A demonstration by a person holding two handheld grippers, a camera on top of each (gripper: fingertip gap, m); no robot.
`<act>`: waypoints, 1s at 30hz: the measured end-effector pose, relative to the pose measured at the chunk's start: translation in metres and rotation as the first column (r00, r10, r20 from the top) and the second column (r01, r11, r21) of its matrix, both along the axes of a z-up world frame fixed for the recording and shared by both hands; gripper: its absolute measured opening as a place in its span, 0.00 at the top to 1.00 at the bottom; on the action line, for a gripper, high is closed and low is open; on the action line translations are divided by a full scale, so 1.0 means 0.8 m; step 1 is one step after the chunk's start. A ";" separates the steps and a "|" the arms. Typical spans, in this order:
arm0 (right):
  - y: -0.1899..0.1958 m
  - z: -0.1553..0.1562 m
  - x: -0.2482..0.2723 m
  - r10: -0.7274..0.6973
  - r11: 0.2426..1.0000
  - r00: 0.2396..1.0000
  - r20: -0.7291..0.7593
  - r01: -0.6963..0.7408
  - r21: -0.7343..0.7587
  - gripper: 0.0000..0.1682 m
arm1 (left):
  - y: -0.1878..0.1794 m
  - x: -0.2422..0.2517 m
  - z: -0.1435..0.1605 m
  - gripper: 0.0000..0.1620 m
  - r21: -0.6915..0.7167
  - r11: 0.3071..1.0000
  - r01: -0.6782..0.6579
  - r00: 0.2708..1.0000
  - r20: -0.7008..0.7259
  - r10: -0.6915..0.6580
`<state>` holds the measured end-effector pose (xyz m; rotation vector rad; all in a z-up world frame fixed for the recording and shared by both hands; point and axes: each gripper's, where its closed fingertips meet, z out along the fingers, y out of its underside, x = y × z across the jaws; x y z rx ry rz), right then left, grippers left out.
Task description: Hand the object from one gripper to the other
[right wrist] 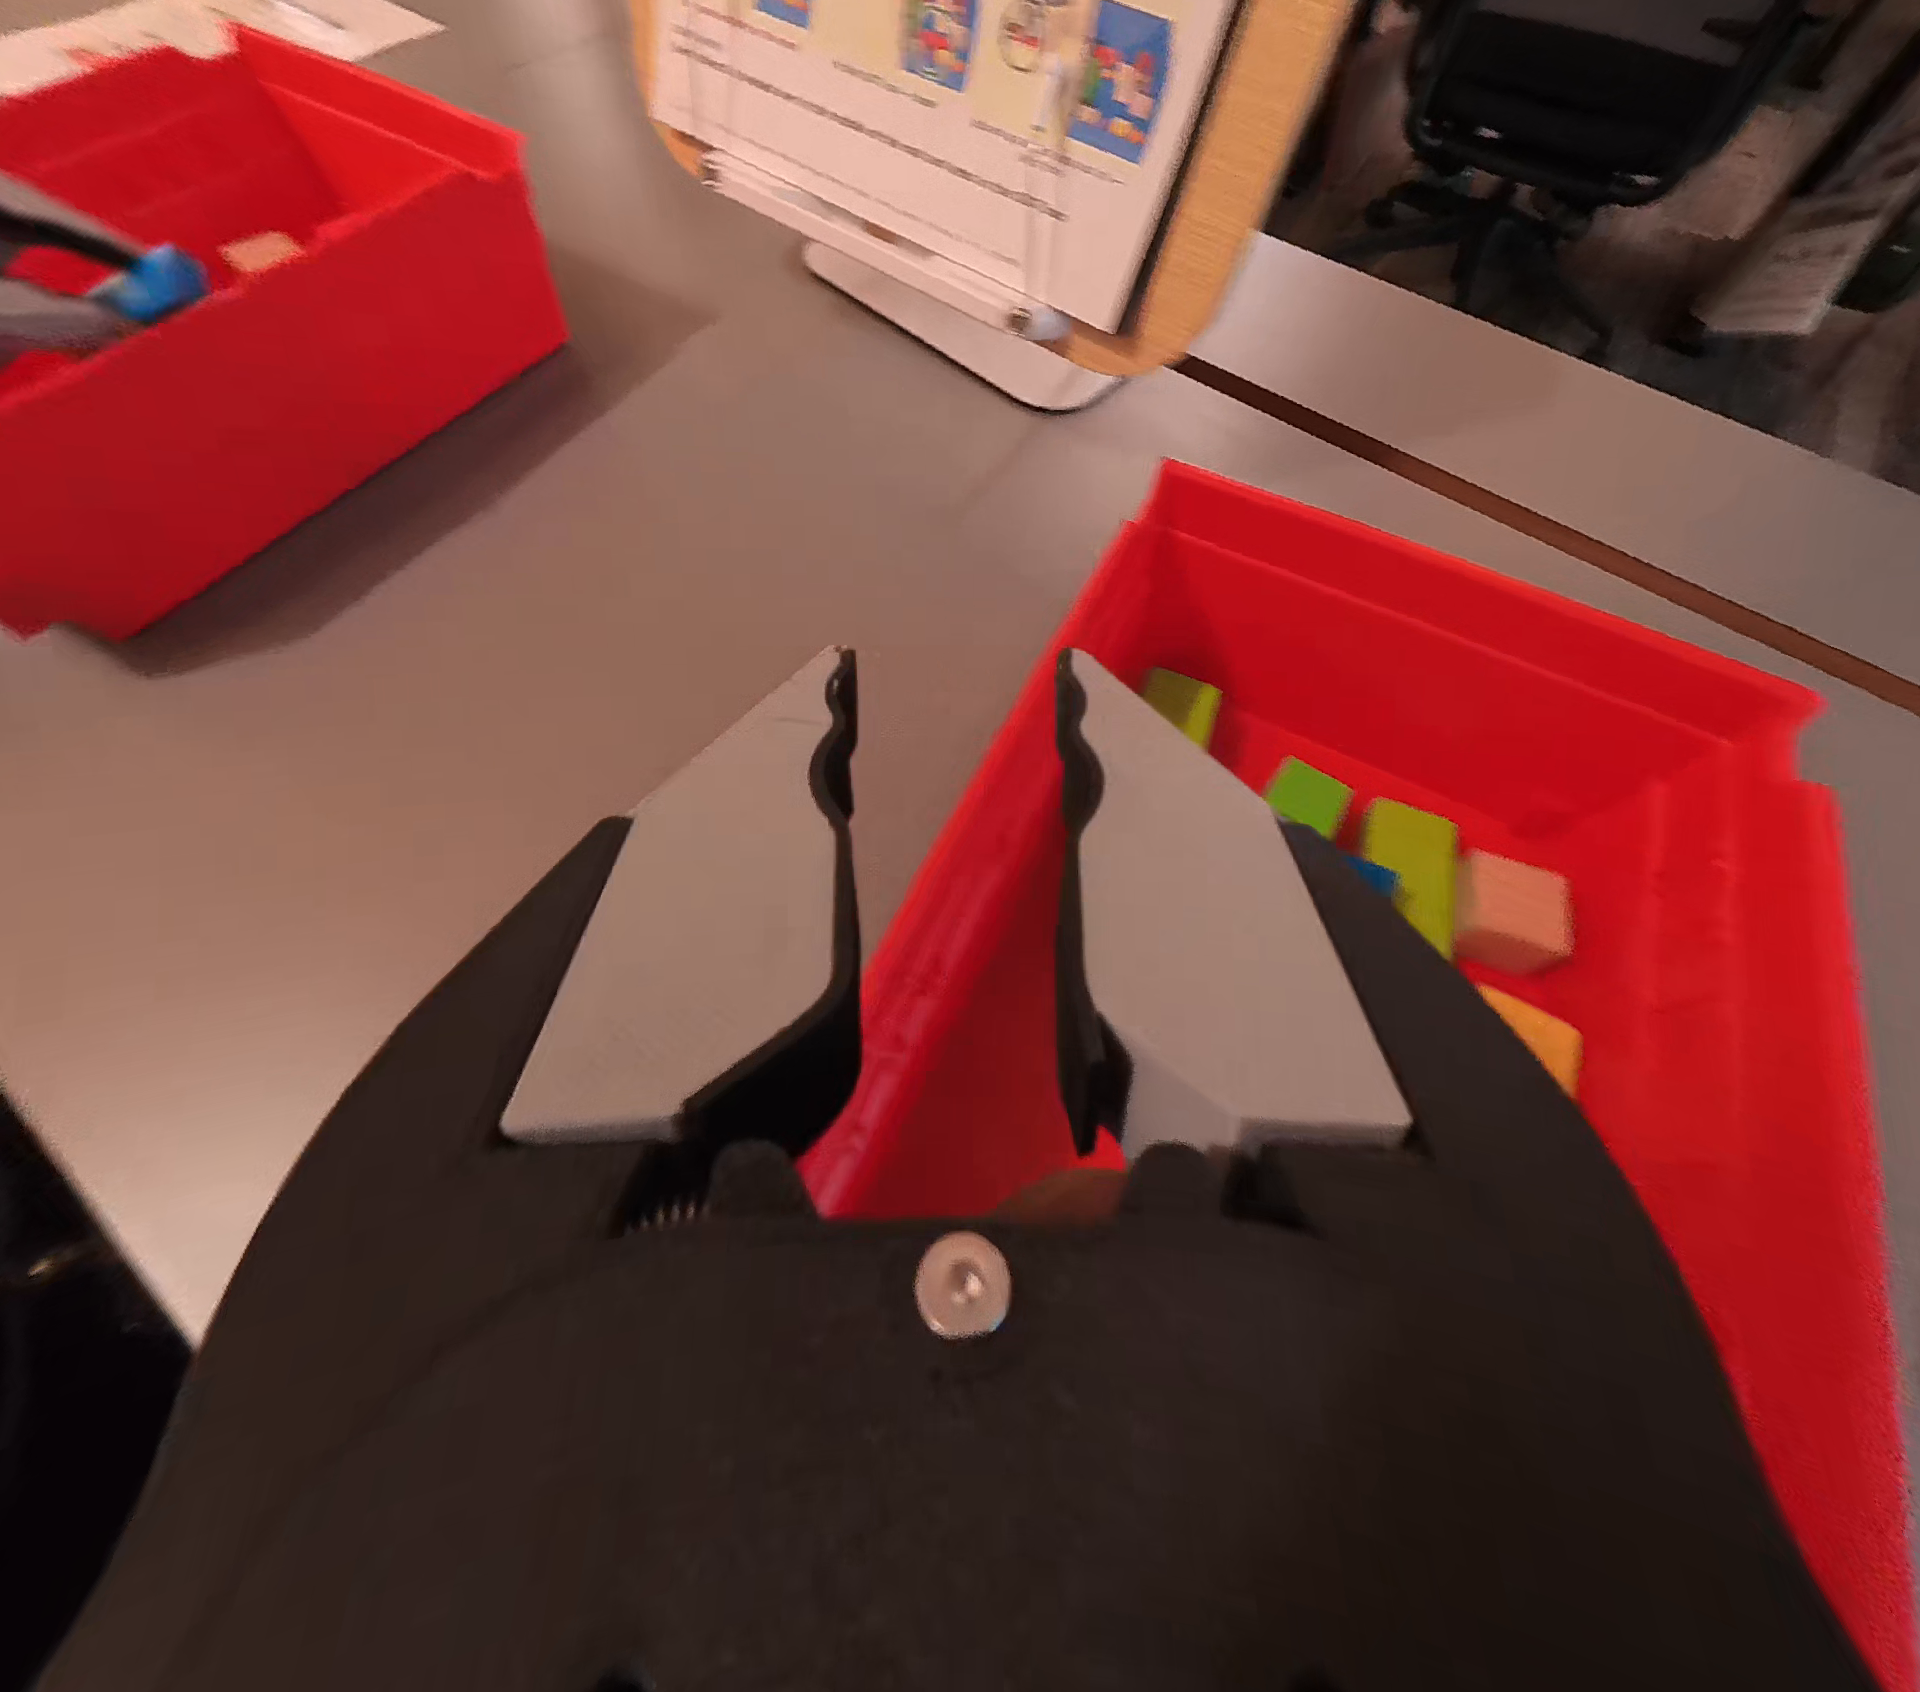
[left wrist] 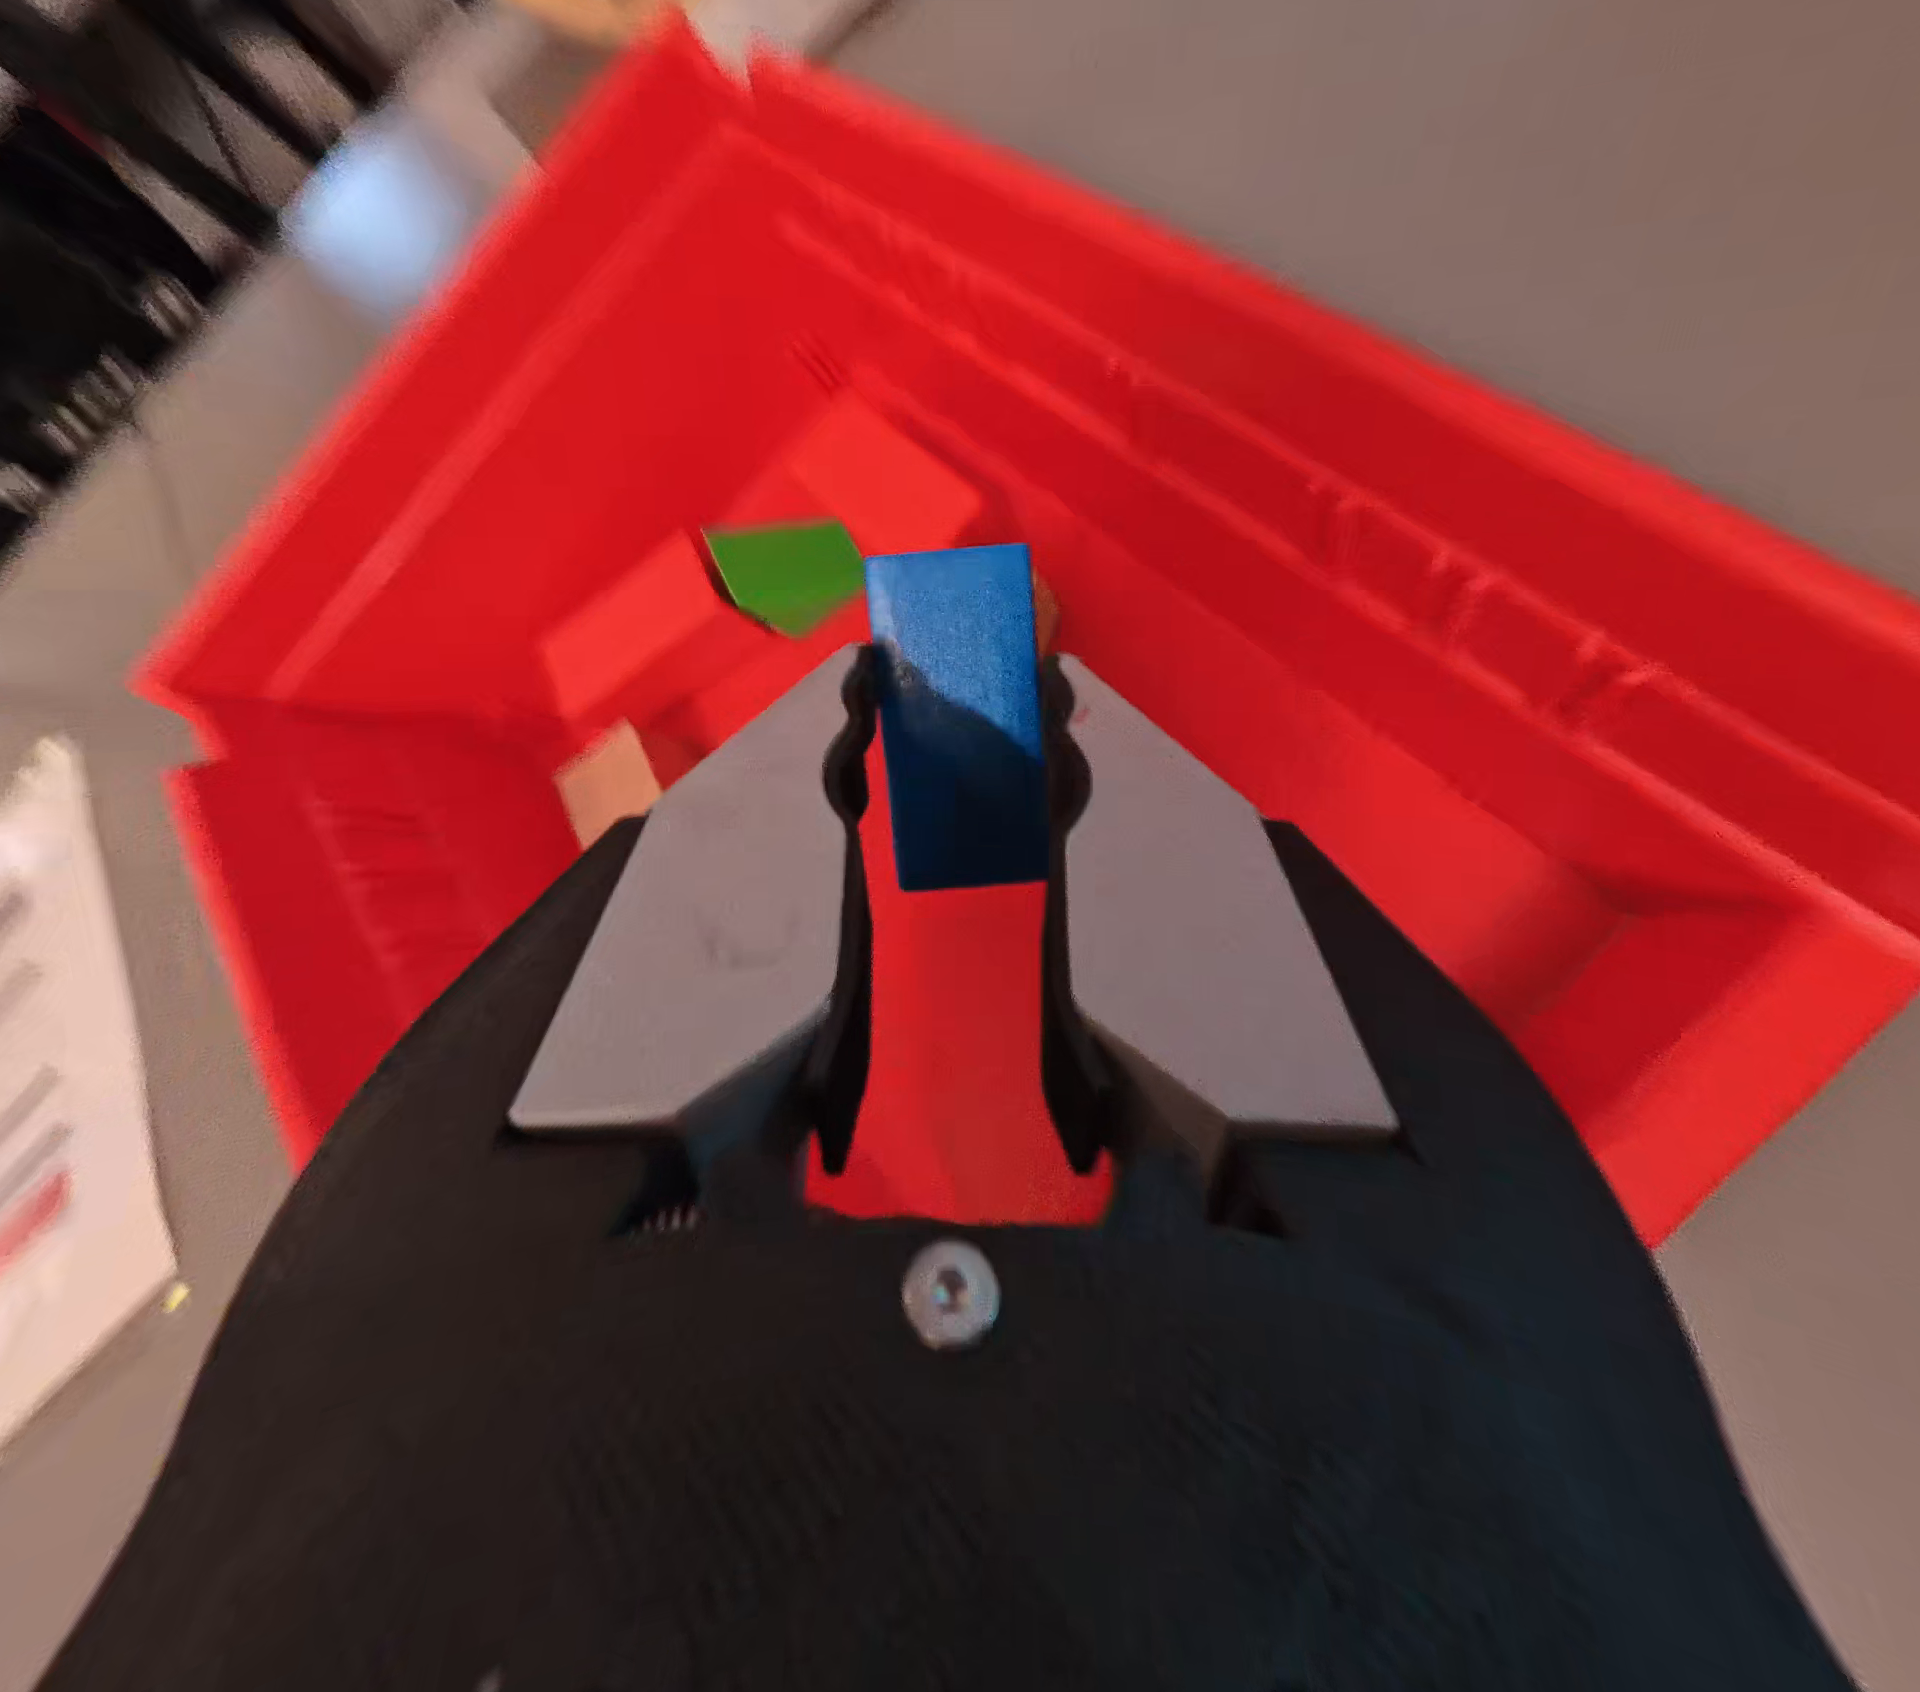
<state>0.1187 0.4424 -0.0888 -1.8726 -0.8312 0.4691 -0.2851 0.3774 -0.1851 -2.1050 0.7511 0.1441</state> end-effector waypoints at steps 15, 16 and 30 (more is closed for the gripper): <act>-0.245 0.043 -0.219 0.759 0.618 0.581 -0.296 -0.785 0.042 0.77 | -0.170 0.197 0.256 0.82 0.670 0.626 0.399 0.296 0.552 -0.779; -0.249 0.046 -0.226 0.758 0.613 0.569 -0.321 -0.788 0.052 0.76 | -0.175 0.207 0.256 0.82 0.677 0.609 0.412 0.275 0.545 -0.792; -0.252 0.065 -0.251 0.702 0.663 0.557 -0.443 -0.739 0.122 0.79 | -0.176 0.268 0.234 0.82 0.679 0.596 0.429 0.157 0.594 -0.789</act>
